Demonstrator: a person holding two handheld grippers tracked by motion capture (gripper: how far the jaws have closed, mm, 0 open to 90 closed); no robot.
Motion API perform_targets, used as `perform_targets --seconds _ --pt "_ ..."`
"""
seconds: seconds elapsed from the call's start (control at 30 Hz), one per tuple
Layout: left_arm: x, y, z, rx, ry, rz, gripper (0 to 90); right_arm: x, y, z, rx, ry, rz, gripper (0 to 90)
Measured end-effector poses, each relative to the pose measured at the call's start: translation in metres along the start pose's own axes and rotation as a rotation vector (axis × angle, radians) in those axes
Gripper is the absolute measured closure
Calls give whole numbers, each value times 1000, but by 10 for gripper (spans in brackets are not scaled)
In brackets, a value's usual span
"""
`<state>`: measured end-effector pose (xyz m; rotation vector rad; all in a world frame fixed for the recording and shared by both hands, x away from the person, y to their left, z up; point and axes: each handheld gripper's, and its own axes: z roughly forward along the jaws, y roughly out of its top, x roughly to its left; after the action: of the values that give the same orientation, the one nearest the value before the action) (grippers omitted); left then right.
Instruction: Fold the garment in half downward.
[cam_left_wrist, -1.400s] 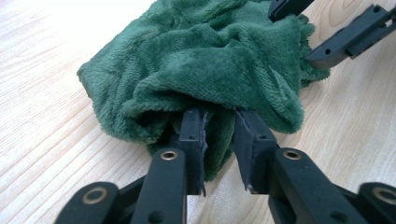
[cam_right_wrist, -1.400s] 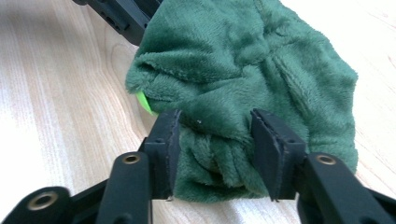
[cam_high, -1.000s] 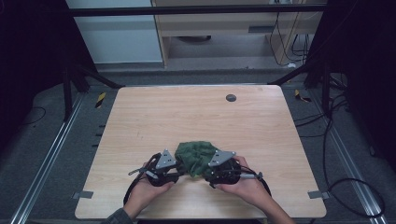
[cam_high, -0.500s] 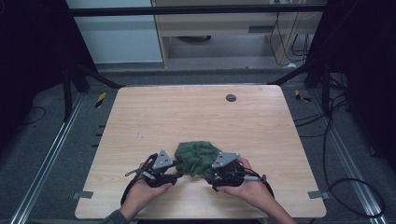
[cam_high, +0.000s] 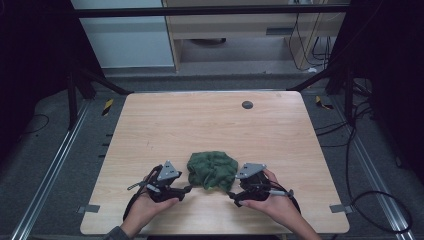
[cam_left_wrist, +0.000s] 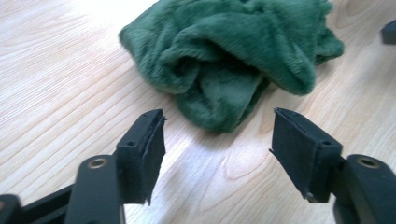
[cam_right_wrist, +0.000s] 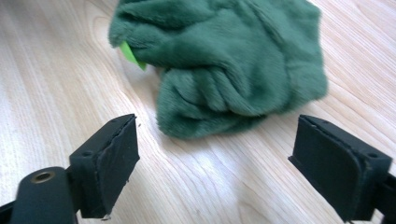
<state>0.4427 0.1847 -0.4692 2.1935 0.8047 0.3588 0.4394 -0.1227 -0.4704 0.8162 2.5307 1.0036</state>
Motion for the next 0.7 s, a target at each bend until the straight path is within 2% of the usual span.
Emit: perform_targets --seconds 0.07,0.1,0.3,0.5,0.7 --pt "3 -2 -1 3 5 -19 284 -3 -2 -3 -5 -7 11 121" --pt "5 -2 -1 5 6 -28 234 -6 -3 -5 -5 -19 22 107" --pt "19 -9 -8 21 24 -44 151 -15 -8 -13 -13 -35 45 78" --pt "31 -15 -18 26 20 -44 107 -29 -17 -21 -16 -58 80 67" --pt "41 -22 -22 50 26 -40 93 -43 -26 -26 10 -81 106 67"
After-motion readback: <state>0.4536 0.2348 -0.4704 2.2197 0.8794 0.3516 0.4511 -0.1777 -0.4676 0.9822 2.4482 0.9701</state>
